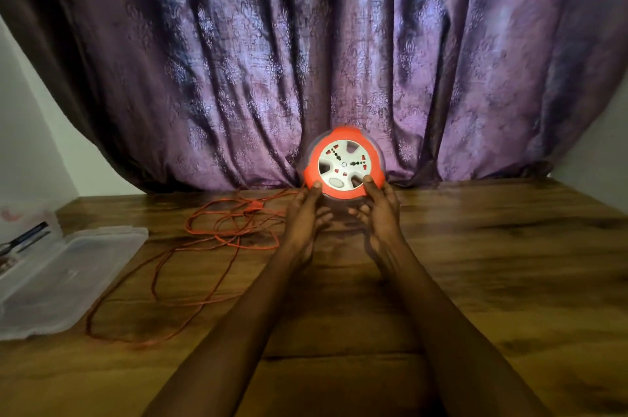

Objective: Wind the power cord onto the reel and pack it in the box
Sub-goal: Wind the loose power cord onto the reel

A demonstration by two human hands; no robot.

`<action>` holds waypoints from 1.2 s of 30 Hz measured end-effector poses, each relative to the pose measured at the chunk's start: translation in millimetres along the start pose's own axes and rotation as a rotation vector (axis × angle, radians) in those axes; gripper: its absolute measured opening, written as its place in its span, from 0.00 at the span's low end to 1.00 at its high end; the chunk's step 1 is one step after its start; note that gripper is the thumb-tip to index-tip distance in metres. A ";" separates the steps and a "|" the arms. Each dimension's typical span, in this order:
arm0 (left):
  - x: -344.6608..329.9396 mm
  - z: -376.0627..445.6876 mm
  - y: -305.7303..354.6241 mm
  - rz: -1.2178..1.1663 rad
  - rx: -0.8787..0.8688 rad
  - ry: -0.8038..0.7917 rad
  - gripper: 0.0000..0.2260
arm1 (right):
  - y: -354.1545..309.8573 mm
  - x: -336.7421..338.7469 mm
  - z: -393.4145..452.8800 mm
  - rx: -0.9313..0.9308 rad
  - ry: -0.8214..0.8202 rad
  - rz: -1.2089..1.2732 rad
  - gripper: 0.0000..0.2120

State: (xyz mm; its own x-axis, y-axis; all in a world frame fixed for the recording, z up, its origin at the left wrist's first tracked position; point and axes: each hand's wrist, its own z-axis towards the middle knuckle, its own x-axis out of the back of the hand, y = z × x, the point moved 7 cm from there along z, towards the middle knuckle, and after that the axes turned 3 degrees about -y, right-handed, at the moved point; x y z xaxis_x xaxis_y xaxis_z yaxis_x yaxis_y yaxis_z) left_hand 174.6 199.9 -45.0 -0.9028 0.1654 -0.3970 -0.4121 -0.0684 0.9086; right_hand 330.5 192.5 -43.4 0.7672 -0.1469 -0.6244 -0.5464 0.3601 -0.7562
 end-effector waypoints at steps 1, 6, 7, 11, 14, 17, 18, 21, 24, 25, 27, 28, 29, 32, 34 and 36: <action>-1.3 1.8 3.1 -0.082 -0.022 0.021 0.10 | 2.3 1.3 1.0 -0.022 -0.003 -0.017 0.16; -2.5 0.8 1.9 -0.263 -0.009 0.062 0.17 | 13.3 -1.5 6.2 -0.065 -0.080 -0.179 0.20; -0.3 1.5 1.7 -0.271 -0.008 0.064 0.16 | 12.9 -2.6 6.6 -0.037 -0.100 -0.236 0.22; 15.9 4.0 5.3 -0.155 -0.044 0.111 0.15 | -20.6 -7.9 -1.9 0.469 -0.113 -0.996 0.32; 23.5 2.6 4.8 -0.048 -0.100 0.095 0.17 | -37.1 -36.3 -28.5 0.880 -0.239 -1.534 0.28; 28.4 1.7 3.8 0.000 -0.106 0.096 0.15 | -30.6 -51.1 -38.1 0.844 -0.278 -1.769 0.26; 30.2 1.3 3.1 -0.008 -0.106 0.099 0.15 | -29.9 -52.7 -39.2 0.824 -0.261 -1.836 0.25; 29.8 -0.1 0.6 -0.012 -0.110 0.095 0.14 | -32.4 -51.3 -37.8 0.792 -0.248 -1.938 0.26; 23.7 -0.3 -1.9 -0.016 -0.105 0.064 0.11 | -34.0 -56.8 -28.7 0.817 -0.314 -2.086 0.29; 21.6 0.1 -2.3 -0.023 -0.099 0.056 0.11 | -35.0 -60.1 -24.4 0.795 -0.331 -2.154 0.29; 18.9 1.8 -3.8 -0.047 -0.085 0.056 0.13 | -40.1 -65.8 -17.2 0.725 -0.300 -2.223 0.30; 18.9 2.9 -4.4 -0.065 -0.085 0.061 0.14 | -43.7 -68.9 -14.4 0.677 -0.255 -2.183 0.31; 18.8 4.2 -5.1 -0.085 -0.090 0.068 0.15 | -46.8 -69.8 -12.5 0.609 -0.195 -2.082 0.31; 15.5 4.1 -4.6 -0.121 -0.143 0.086 0.14 | -45.1 -55.4 -9.4 0.272 0.024 -1.561 0.32; 12.9 5.2 -3.8 -0.130 -0.203 0.080 0.14 | -30.4 -44.6 -6.6 0.075 0.106 -1.221 0.30; 13.3 8.1 -3.3 -0.115 -0.243 0.076 0.16 | -13.8 -37.3 -4.6 -0.063 0.180 -0.818 0.26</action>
State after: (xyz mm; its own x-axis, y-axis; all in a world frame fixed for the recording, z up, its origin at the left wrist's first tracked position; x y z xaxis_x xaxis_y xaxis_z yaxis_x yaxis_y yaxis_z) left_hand 165.0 210.3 -52.3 -0.8511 0.1119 -0.5129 -0.5218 -0.2888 0.8027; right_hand 307.9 188.8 -10.6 0.8673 -0.4858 0.1083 0.1375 0.0248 -0.9902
